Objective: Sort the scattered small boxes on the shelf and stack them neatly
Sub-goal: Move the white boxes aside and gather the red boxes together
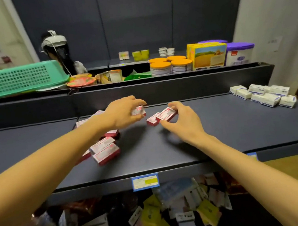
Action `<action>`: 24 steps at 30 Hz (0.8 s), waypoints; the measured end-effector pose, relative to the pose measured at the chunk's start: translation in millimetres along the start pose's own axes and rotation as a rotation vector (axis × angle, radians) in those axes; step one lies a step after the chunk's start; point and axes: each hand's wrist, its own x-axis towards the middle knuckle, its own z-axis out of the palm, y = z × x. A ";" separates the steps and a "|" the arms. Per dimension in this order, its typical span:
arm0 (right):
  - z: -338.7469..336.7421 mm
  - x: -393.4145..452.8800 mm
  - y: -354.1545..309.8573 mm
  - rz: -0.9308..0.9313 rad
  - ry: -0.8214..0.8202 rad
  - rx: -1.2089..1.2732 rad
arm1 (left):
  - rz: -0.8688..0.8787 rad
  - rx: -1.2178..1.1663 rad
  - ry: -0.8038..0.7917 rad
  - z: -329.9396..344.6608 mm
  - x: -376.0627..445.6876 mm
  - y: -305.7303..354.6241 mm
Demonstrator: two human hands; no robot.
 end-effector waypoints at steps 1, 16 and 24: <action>12.3 1.0 -13.8 -0.015 -0.010 0.018 | -0.023 -0.004 0.004 -5.0 -13.7 -15.1; 126.9 -16.0 -131.5 -0.049 -0.029 -0.006 | -0.020 -0.015 0.159 4.5 -126.9 -139.3; 132.3 -21.4 -138.1 -0.043 -0.064 -0.079 | -0.001 -0.022 0.213 11.5 -122.4 -150.4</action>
